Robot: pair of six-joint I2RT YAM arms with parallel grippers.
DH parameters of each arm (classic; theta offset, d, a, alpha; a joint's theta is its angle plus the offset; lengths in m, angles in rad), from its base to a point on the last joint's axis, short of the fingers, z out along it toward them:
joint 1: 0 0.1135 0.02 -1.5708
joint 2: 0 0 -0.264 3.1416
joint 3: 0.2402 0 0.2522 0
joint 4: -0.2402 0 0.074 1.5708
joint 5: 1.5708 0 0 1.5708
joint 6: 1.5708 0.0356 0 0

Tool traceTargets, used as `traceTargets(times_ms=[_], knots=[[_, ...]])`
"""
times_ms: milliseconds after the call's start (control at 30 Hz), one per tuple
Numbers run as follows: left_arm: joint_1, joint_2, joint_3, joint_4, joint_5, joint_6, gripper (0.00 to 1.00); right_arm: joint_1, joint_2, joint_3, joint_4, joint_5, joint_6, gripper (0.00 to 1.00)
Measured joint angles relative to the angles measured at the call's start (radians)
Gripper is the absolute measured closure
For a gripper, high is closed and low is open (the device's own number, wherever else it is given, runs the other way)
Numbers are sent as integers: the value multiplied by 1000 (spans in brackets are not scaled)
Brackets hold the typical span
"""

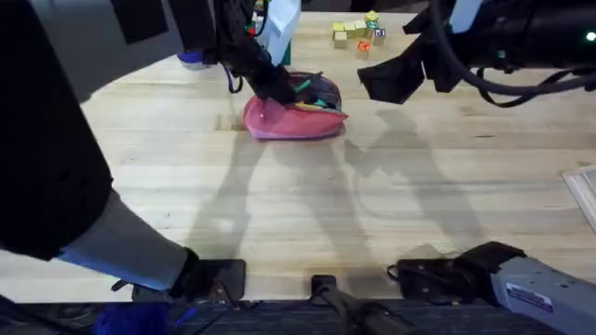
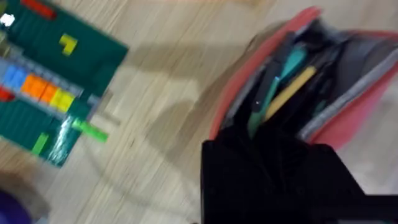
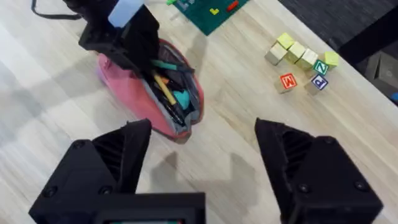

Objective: Unzip the bag, pick up the pens from the table one at a time and place them inside, then zip the bag closed.

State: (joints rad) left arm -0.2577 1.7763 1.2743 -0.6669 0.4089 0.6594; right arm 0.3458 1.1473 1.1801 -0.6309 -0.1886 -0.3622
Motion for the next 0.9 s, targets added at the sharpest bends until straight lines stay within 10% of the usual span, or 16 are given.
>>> traceTargets(times_ms=[333, 433, 567, 900], knots=[[-12, -3, 14, -101, -201, 86, 934, 0, 0, 0, 0, 0, 0, 5], [-12, -3, 14, -111, -219, 107, 667, 0, 0, 0, 0, 0, 0, 6], [-12, -3, 14, -128, -226, 112, 59, 0, 0, 0, 1, 0, 0, 5], [-12, -10, 31, -147, -241, 113, 9, 0, 0, 0, 1, 0, 0, 5]])
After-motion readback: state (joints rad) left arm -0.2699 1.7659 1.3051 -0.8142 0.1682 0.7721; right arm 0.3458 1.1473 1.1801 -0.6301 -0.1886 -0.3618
